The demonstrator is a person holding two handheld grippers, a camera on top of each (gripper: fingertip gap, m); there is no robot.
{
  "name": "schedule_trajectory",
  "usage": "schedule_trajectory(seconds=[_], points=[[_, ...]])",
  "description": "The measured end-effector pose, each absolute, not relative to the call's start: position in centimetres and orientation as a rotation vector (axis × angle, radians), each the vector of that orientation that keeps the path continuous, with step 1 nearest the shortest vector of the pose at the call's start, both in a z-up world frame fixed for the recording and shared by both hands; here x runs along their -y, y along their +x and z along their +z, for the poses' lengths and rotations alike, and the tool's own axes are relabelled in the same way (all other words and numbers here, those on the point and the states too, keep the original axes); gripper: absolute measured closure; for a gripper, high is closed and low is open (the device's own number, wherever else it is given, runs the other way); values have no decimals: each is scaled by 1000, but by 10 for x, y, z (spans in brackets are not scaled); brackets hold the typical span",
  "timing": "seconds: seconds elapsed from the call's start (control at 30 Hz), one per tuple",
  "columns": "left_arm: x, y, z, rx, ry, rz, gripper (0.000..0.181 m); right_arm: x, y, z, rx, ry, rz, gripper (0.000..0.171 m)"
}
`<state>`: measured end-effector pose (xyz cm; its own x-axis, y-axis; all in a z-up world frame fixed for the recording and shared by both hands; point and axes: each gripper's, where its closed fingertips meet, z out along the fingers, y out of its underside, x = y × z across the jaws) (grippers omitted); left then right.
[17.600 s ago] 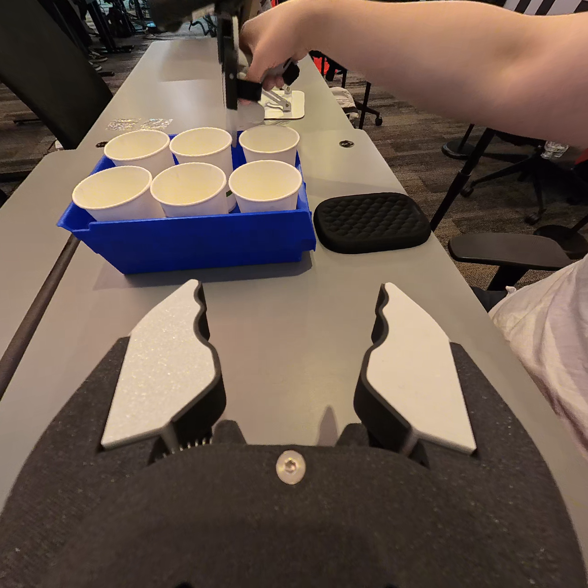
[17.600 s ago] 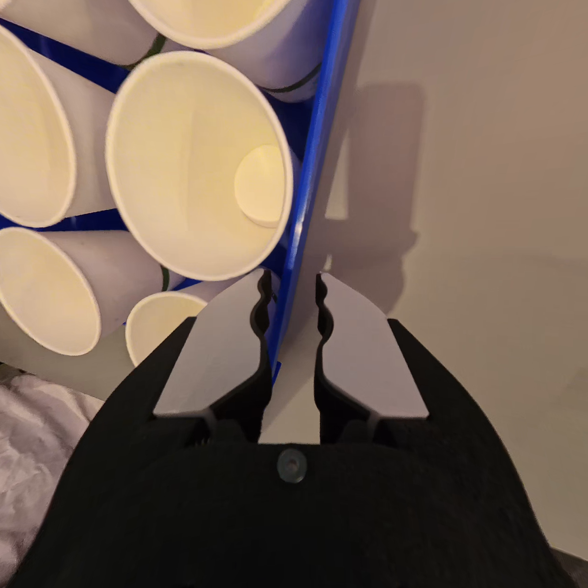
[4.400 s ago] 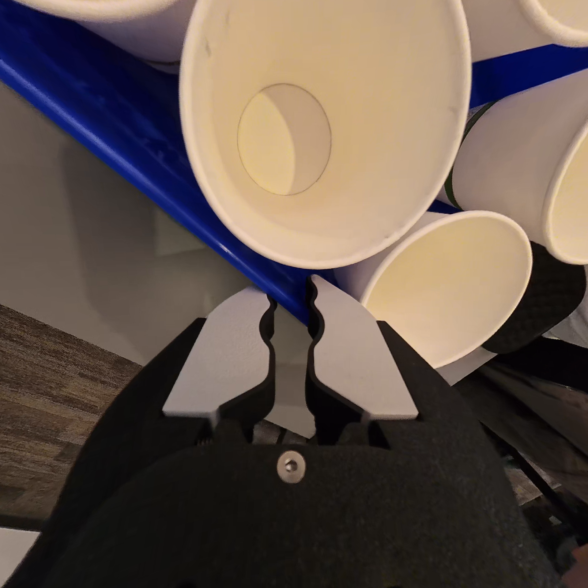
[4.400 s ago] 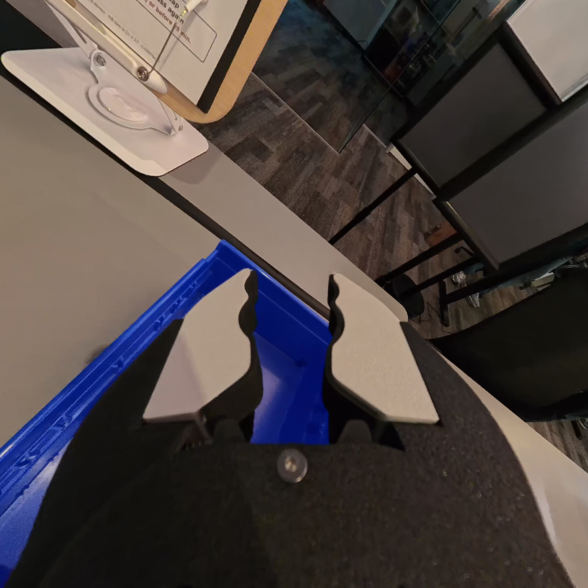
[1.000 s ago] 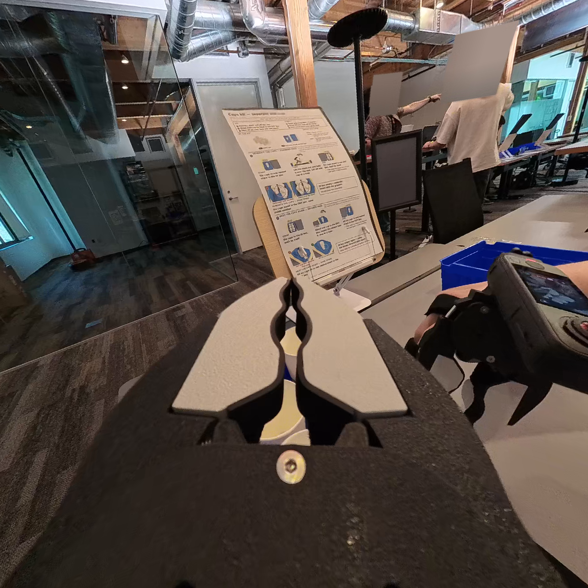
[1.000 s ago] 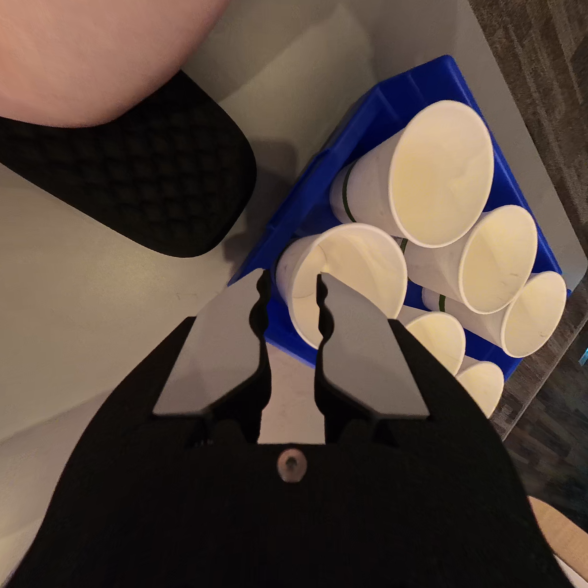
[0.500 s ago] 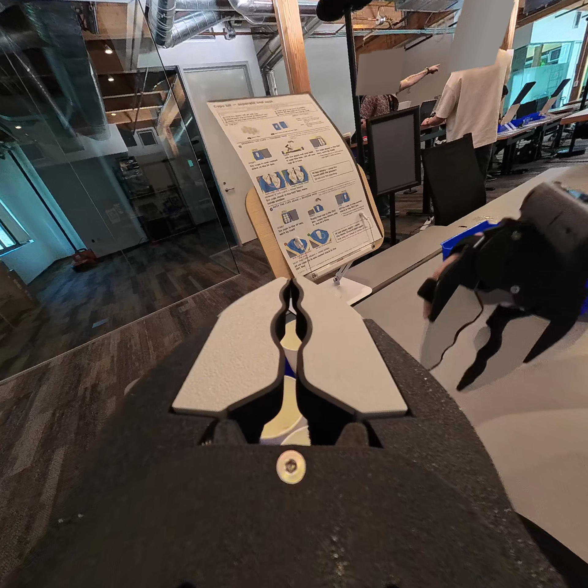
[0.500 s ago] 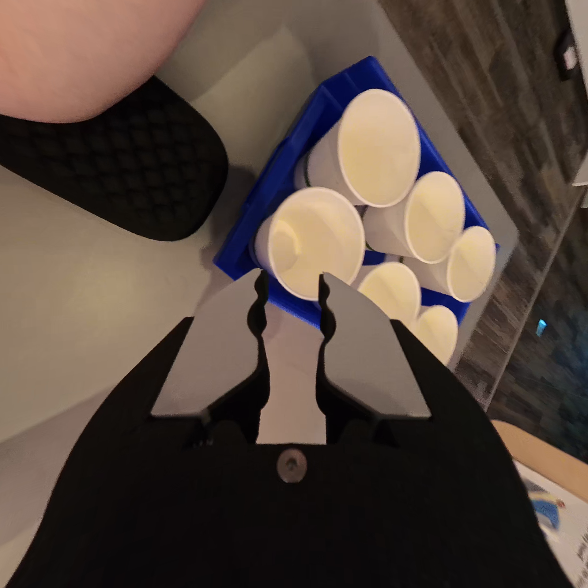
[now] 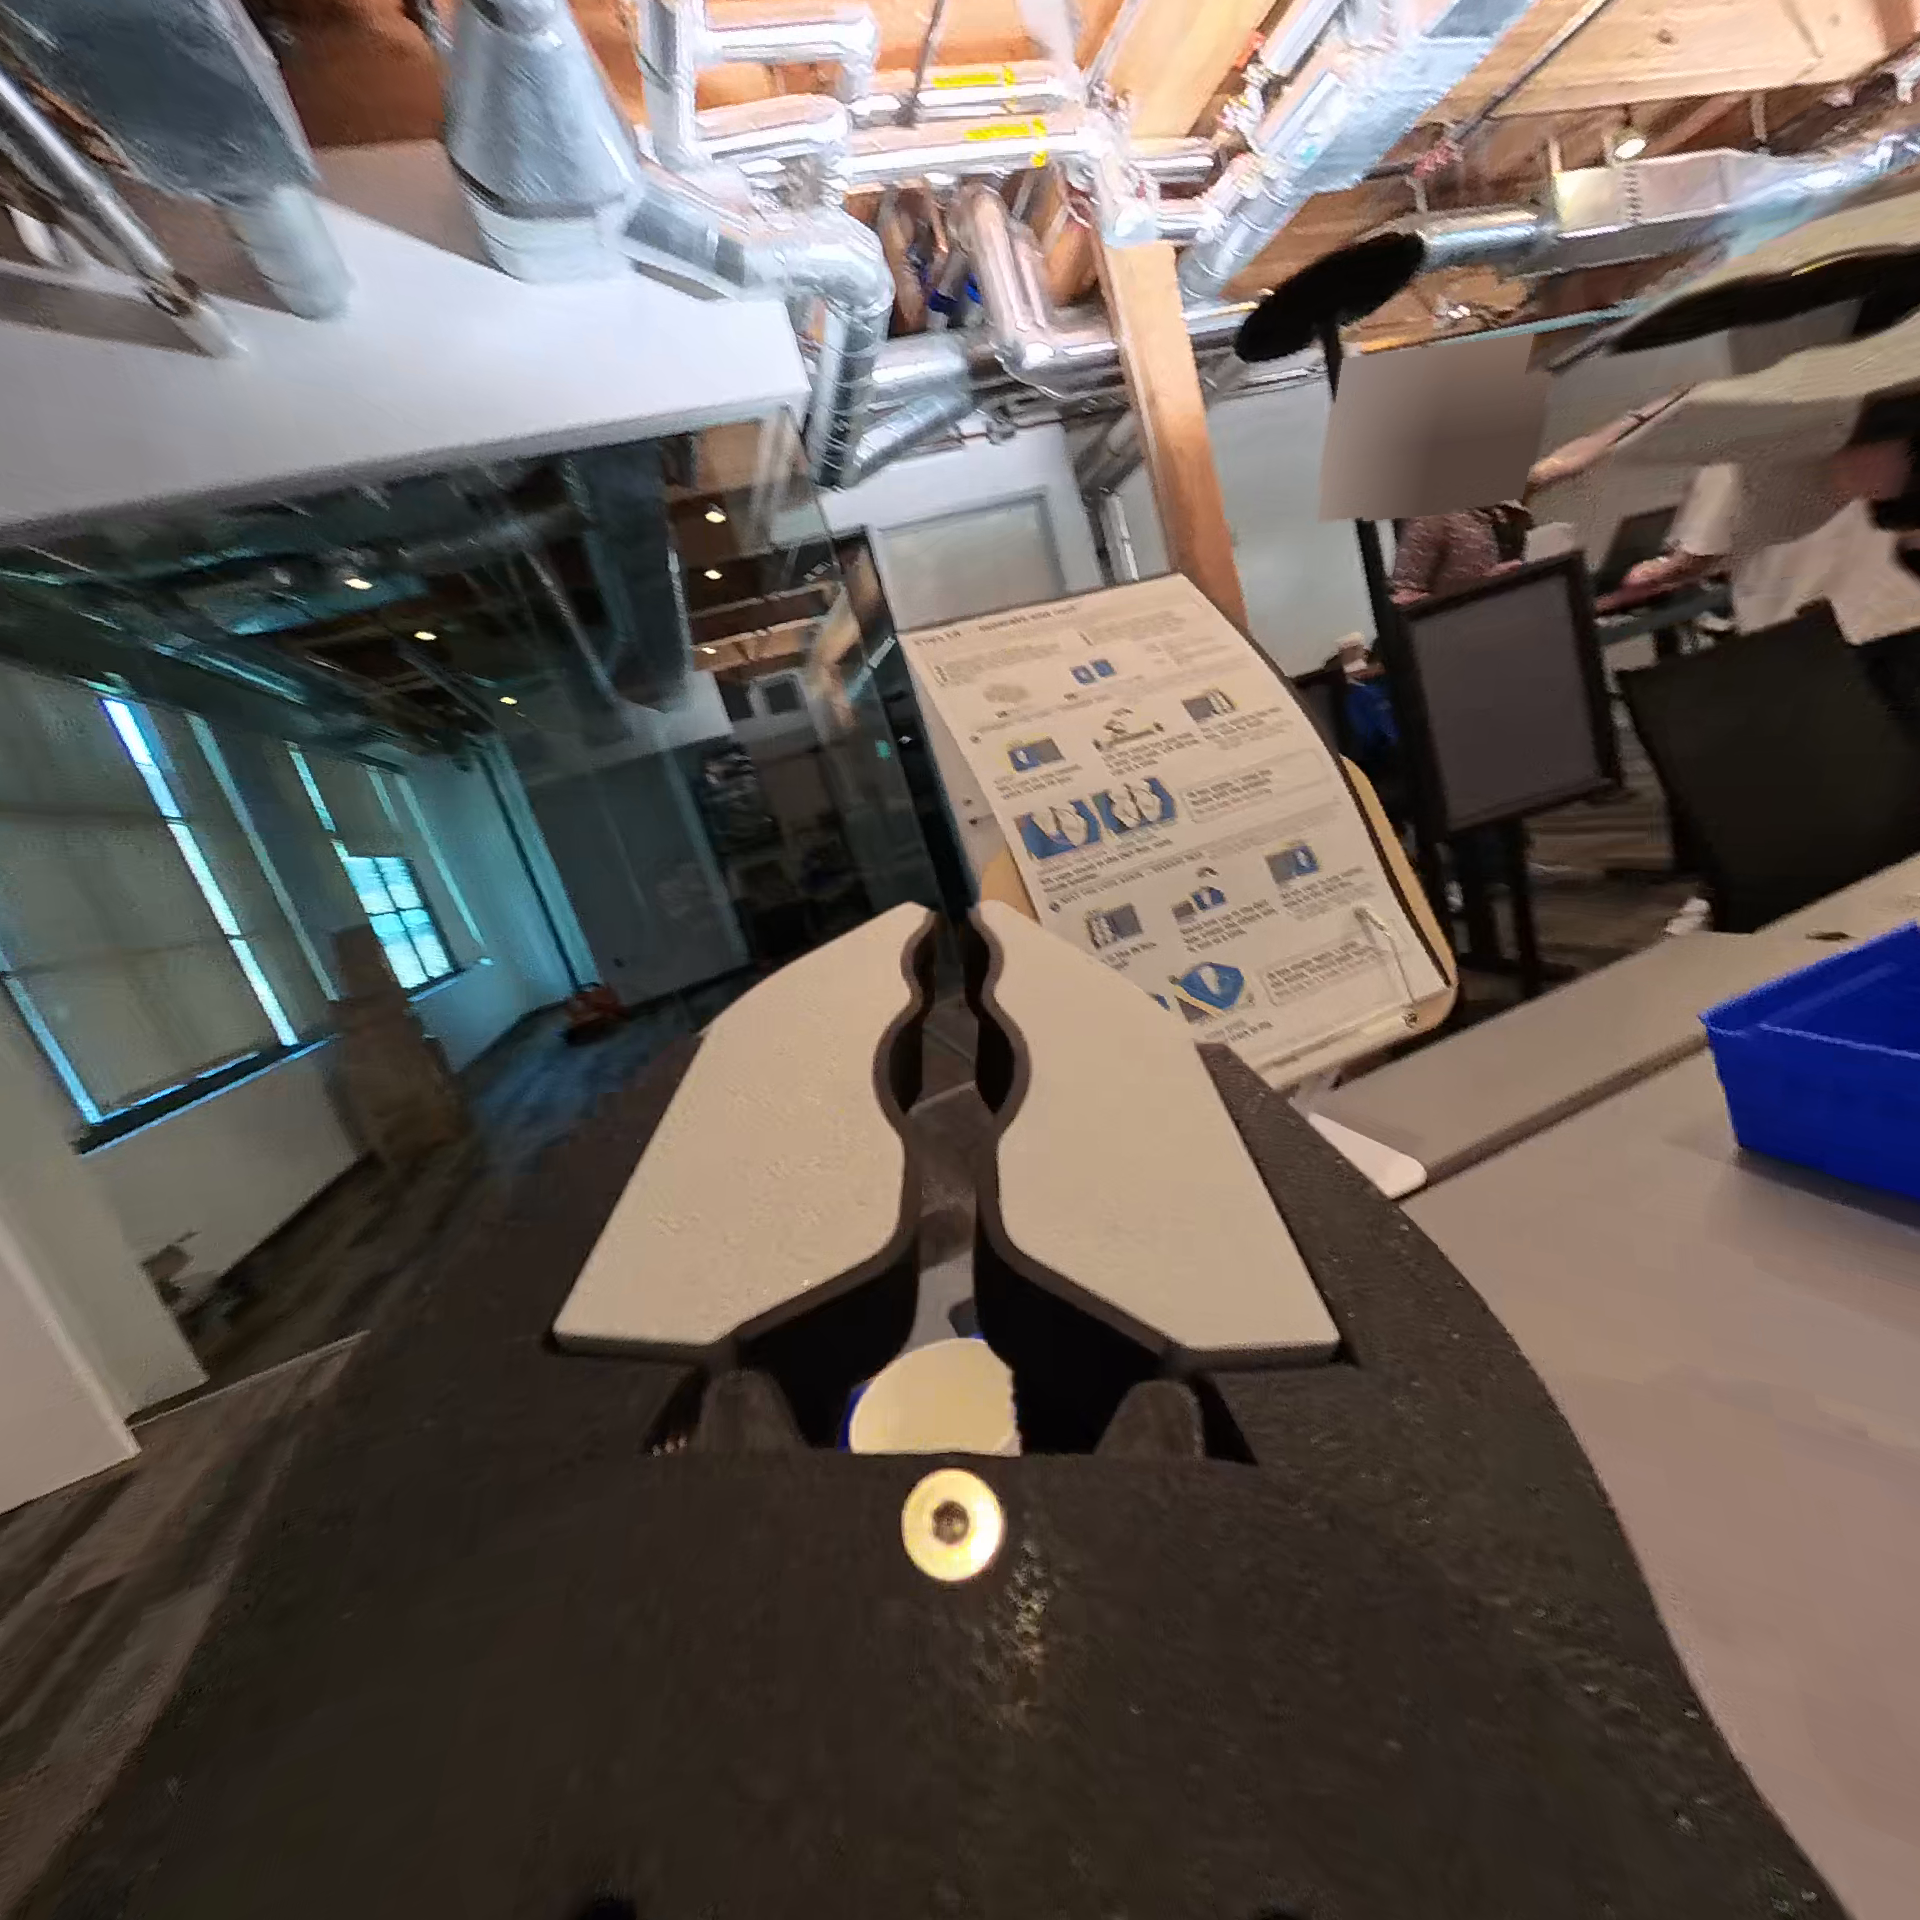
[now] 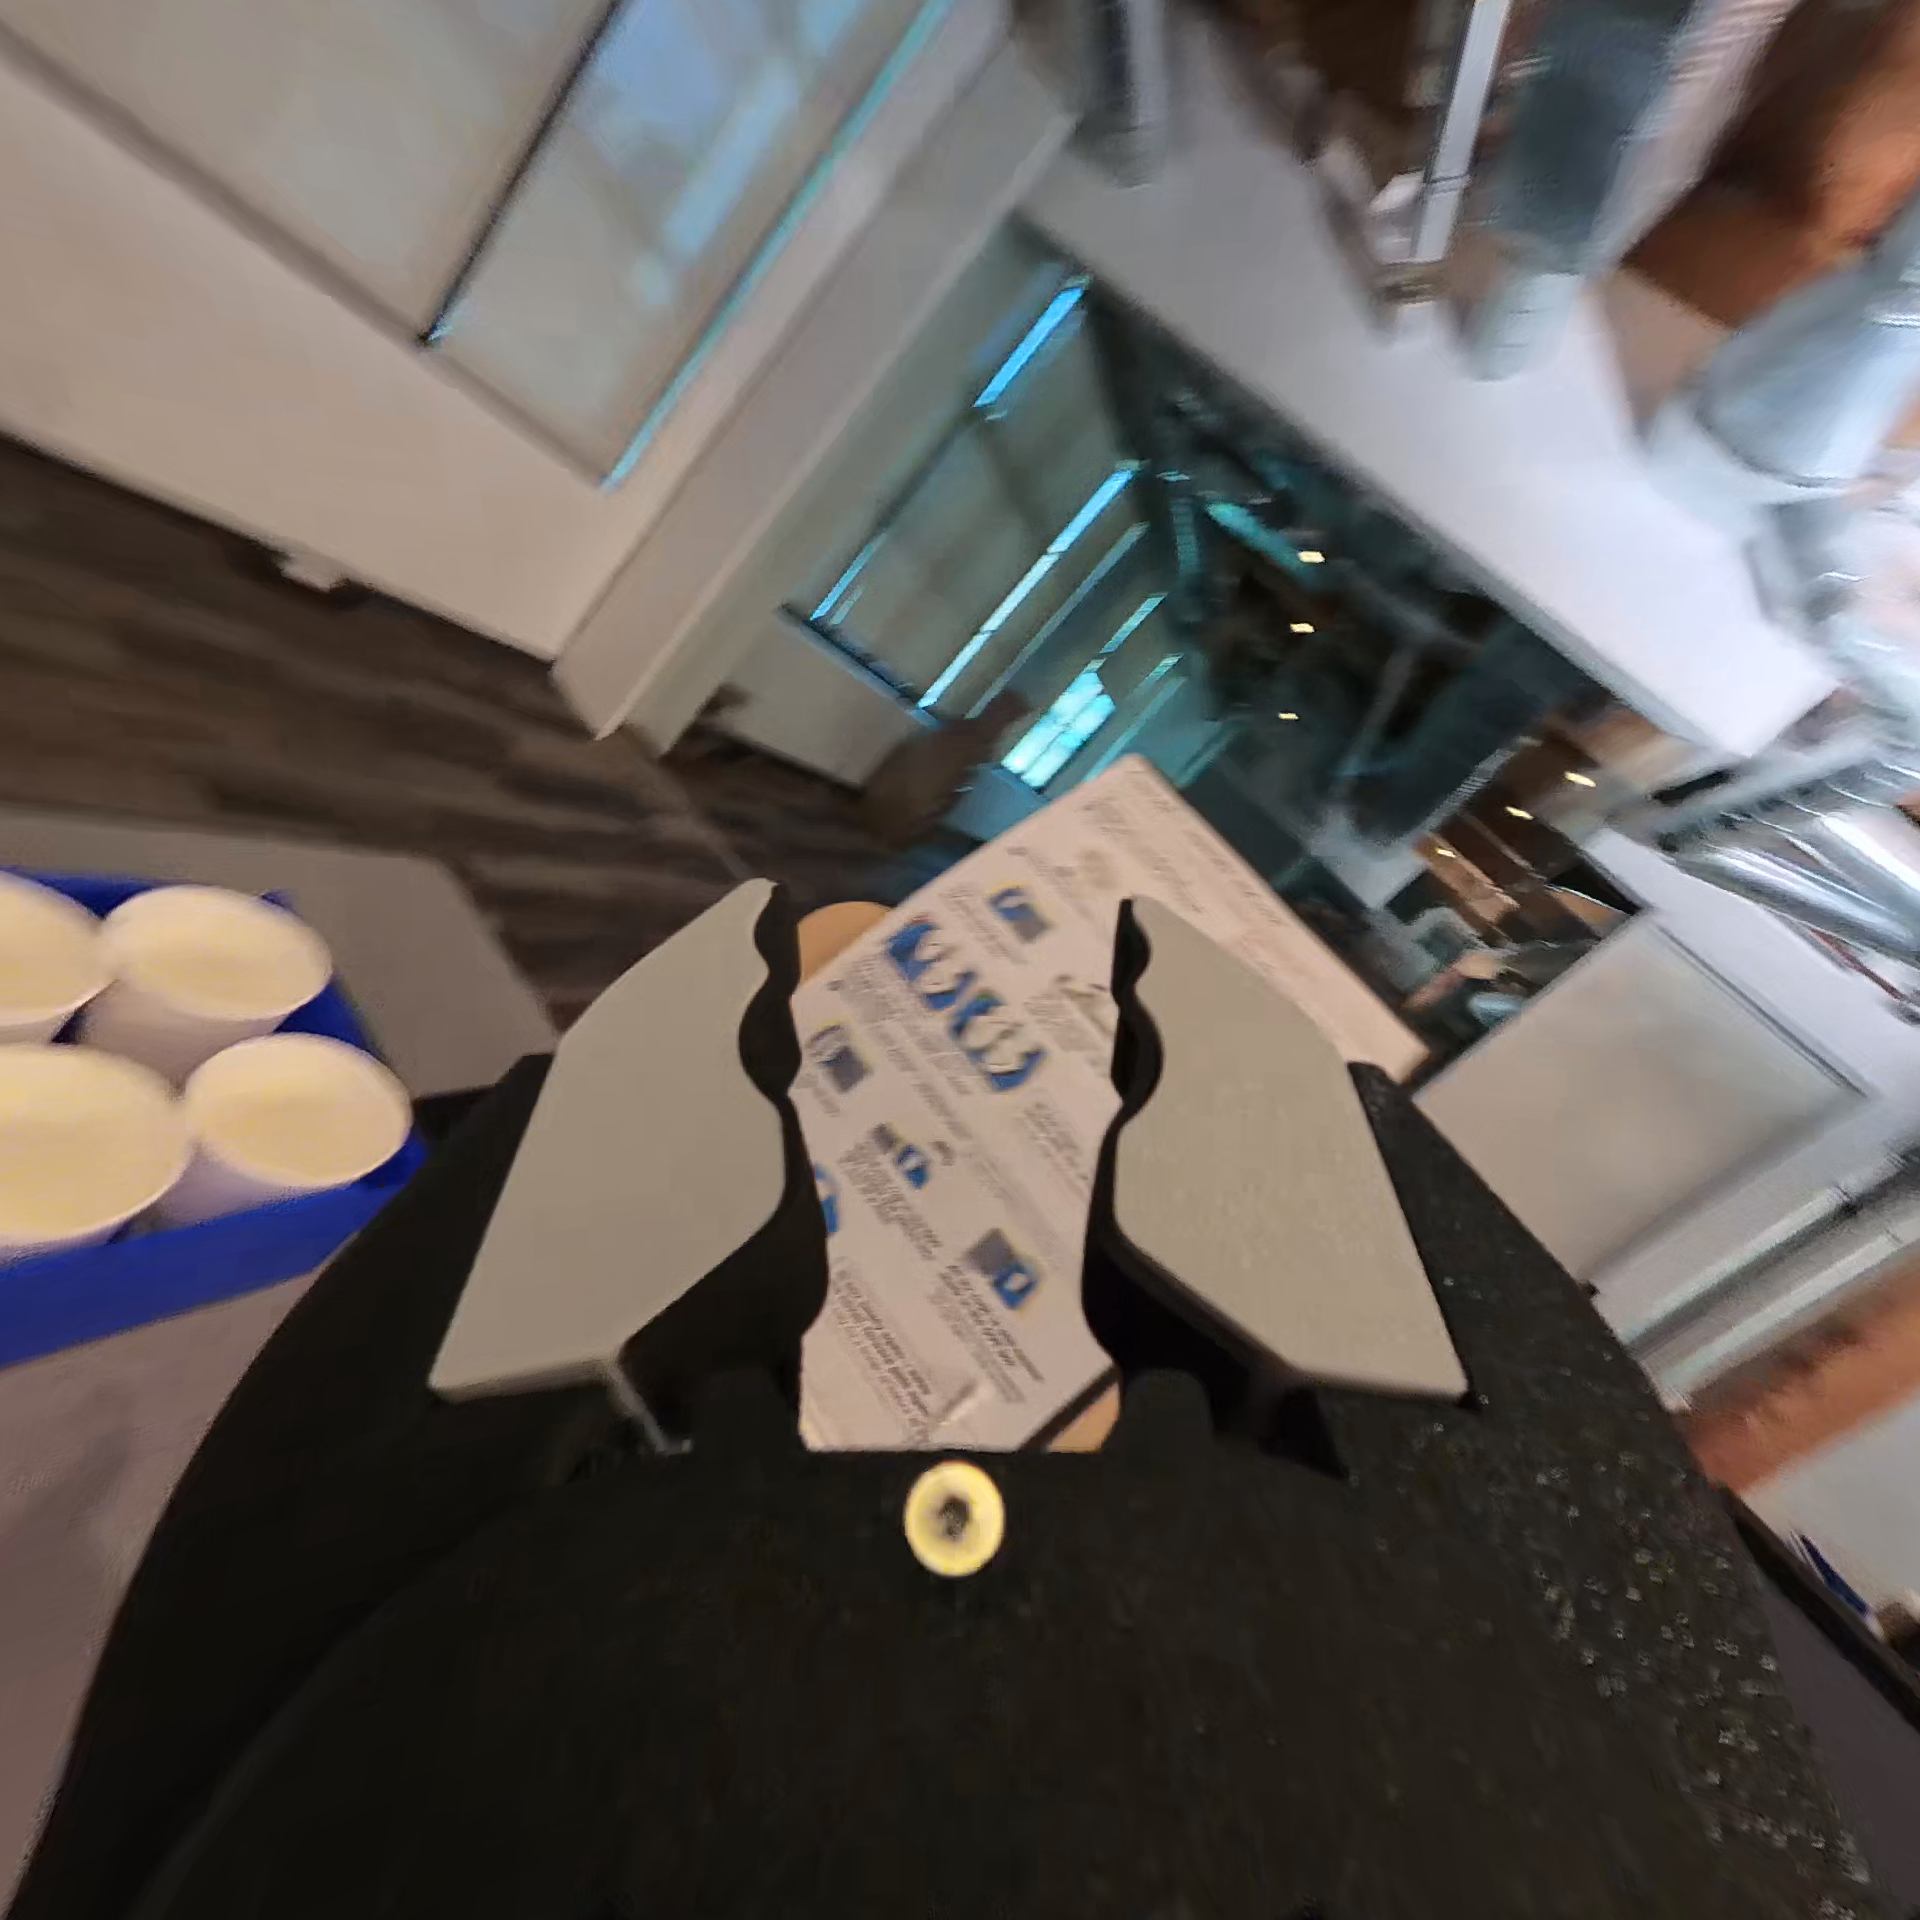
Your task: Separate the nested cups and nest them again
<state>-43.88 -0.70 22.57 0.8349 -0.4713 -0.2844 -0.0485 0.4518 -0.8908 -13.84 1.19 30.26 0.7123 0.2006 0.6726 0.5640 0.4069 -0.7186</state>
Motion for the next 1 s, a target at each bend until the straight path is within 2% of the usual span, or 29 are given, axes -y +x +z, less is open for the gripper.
schedule_trajectory(seconds=[0.1, 0.27, 0.5, 0.77, 1.0], points=[[21, -446, 238, -480, -1050, -271, 178, 2, -91, 333, 614, -1120, -274, 105], [51, -467, 259, -362, -943, -261, 172, 44, -31, 350, 447, -1053, -384, 104], [76, -483, 268, -313, -890, -198, 169, 117, 20, 314, 288, -971, -493, 109], [62, -448, 257, -435, -987, -225, 166, 103, 30, 295, 319, -1070, -463, 110], [63, -373, 229, -858, -1151, -294, 159, 74, 33, 262, 399, -1160, -459, 109]])
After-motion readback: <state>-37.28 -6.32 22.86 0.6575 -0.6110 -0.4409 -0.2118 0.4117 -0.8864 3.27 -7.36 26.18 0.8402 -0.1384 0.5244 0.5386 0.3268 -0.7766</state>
